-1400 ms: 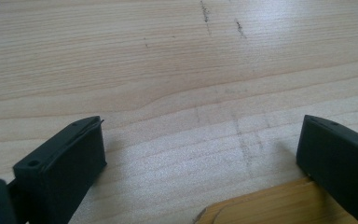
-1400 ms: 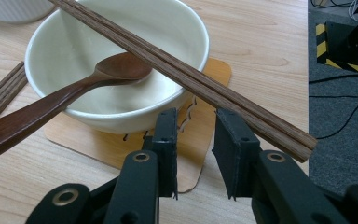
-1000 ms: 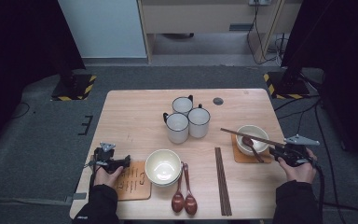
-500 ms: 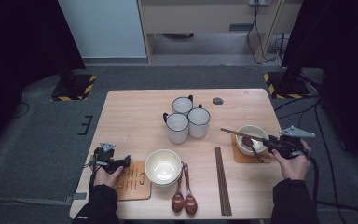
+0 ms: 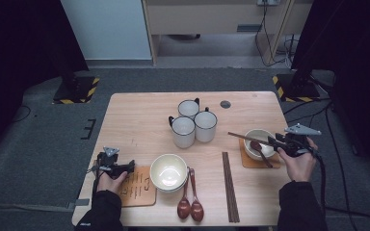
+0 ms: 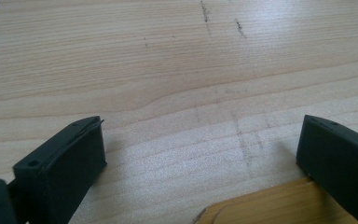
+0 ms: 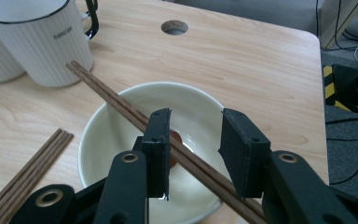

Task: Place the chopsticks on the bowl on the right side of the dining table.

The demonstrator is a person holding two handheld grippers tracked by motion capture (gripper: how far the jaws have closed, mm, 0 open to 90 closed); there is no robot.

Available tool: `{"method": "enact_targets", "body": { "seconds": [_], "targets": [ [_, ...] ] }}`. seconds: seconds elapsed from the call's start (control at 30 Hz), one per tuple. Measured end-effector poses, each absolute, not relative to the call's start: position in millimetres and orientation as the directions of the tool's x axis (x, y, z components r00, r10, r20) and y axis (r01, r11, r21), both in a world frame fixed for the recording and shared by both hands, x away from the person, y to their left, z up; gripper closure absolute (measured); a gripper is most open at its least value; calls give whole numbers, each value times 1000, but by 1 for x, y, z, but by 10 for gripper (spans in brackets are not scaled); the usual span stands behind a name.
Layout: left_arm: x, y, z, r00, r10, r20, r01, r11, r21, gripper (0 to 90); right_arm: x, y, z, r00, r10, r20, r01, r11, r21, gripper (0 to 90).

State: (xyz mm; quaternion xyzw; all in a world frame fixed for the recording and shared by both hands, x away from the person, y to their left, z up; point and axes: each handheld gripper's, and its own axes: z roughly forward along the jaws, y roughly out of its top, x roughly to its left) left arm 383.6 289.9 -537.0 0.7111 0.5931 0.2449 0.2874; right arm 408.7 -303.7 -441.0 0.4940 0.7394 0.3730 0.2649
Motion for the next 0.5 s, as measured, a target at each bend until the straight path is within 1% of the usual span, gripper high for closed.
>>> {"method": "enact_targets", "body": {
  "seconds": [0.5],
  "targets": [
    [384, 290, -537, 176, 984, 7, 703, -131, 700, 0, 432, -288, -447, -383, 923, -38, 538, 257, 803, 621]
  ]
}}
